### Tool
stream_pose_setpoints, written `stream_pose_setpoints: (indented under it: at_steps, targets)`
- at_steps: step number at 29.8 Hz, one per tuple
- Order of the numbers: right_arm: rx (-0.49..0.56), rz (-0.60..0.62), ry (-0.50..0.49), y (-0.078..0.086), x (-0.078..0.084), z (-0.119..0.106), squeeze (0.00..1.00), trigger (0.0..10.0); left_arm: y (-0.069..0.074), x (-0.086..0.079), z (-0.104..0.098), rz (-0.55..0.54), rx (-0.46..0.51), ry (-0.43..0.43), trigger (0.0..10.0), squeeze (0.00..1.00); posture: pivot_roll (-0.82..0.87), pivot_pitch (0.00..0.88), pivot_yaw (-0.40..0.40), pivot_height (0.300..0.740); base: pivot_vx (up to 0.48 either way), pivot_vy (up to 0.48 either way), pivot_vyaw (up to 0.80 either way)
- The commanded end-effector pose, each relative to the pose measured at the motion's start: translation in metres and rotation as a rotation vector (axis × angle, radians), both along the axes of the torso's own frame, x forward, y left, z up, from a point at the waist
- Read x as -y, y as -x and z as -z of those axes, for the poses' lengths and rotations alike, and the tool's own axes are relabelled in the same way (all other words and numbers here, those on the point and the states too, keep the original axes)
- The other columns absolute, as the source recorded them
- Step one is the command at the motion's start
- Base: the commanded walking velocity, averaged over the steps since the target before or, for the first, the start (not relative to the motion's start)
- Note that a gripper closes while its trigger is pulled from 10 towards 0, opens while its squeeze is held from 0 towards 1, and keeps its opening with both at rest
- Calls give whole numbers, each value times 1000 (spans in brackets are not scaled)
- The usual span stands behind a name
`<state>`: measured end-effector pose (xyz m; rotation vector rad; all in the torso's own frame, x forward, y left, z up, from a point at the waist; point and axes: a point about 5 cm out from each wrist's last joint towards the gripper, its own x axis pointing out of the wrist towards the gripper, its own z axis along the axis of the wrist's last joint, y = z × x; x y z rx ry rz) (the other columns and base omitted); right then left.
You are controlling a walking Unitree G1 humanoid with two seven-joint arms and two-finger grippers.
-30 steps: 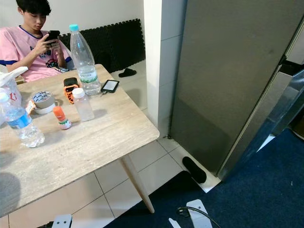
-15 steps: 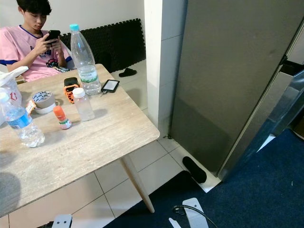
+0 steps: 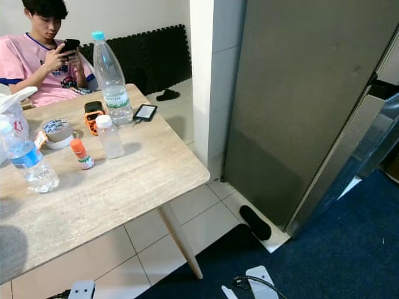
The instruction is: Restocking fridge
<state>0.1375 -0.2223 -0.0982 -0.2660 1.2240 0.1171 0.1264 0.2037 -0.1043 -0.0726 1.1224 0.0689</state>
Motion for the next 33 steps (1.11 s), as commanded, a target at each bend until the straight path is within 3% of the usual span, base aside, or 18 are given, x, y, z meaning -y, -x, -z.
stream_pose_setpoints:
  at_steps: [1, 22, 29, 33]
  targets:
    - [8, -16, -4, -1, -5, 1, 0, 10000, 2, 2, 1, 5, -14, 4, 10000, 0, 8, 0, 18, 740, 0, 0, 0]
    - [30, -28, -18, -16, -19, -2, 0, 10000, 2, 4, 1, 0, -10, 15, 10000, 0, 9, 0, 16, 740, 0, 0, 0]
    - [30, -30, -3, -16, -10, -4, 0, 10000, 1, 3, 1, 1, -9, 13, 10000, 0, 9, 0, 16, 740, 0, 0, 0]
    - [22, -73, 58, -13, 2, -5, 0, 10000, 0, 4, 1, -2, -6, 13, 10000, 0, 6, 0, 5, 740, 0, 0, 0]
